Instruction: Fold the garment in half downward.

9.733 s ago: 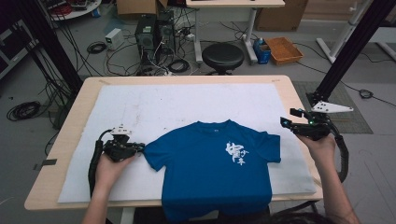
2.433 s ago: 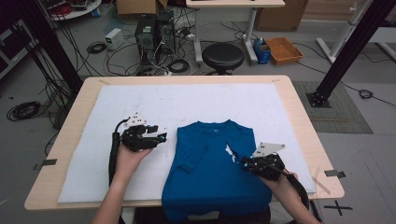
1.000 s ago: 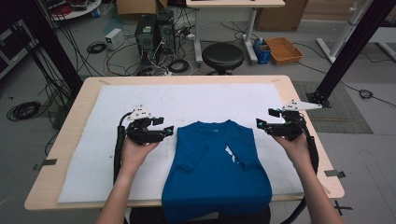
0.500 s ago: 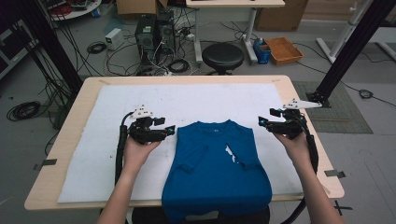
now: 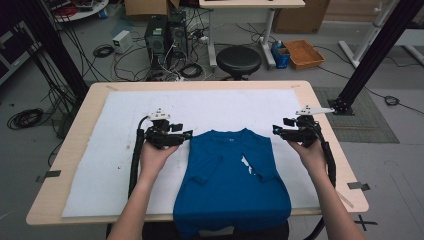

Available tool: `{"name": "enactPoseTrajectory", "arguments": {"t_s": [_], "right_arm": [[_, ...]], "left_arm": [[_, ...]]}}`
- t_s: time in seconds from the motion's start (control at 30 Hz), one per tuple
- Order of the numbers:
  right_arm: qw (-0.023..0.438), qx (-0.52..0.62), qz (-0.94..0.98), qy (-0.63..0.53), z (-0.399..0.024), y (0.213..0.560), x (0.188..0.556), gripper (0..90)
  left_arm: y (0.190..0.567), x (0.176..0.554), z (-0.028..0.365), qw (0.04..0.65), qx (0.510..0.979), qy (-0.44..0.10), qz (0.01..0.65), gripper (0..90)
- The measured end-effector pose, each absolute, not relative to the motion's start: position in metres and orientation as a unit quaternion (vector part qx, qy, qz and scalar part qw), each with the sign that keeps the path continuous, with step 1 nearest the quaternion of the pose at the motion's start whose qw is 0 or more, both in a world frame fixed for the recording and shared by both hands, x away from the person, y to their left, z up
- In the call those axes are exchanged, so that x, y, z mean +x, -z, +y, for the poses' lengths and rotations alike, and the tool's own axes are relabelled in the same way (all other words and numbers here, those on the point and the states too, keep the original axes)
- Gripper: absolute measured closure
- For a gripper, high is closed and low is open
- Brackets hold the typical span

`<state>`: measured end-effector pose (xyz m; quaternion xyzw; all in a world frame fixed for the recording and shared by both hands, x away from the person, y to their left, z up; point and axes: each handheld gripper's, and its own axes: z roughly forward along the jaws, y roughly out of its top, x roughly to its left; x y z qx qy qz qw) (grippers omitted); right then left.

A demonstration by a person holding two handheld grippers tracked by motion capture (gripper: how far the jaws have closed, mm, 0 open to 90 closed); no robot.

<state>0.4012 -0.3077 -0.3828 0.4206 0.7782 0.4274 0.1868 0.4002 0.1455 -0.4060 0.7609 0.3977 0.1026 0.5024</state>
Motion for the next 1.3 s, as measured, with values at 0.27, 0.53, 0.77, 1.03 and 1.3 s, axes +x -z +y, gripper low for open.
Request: {"name": "enactPoseTrajectory", "arguments": {"t_s": [0.27, 0.53, 0.77, 1.03, 1.3], "right_arm": [[0.177, 0.432, 0.79, -0.398, -0.293, 0.405, 0.417, 46.5], [0.179, 0.421, 0.8, -0.388, -0.273, 0.414, 0.426, 47.5], [0.174, 0.42, 0.803, -0.385, -0.271, 0.418, 0.428, 46.4], [0.171, 0.42, 0.8, -0.394, -0.272, 0.419, 0.431, 46.4], [0.162, 0.428, 0.792, -0.404, -0.274, 0.418, 0.432, 46.3]], "left_arm": [[0.42, 0.416, 0.128, 0.483, 0.771, -0.091, 0.405, 43.7], [0.427, 0.421, 0.127, 0.479, 0.776, -0.087, 0.402, 44.0], [0.425, 0.419, 0.124, 0.482, 0.78, -0.098, 0.388, 44.0], [0.428, 0.42, 0.122, 0.478, 0.786, -0.102, 0.378, 44.3], [0.424, 0.423, 0.126, 0.482, 0.776, -0.099, 0.394, 46.9]]}}
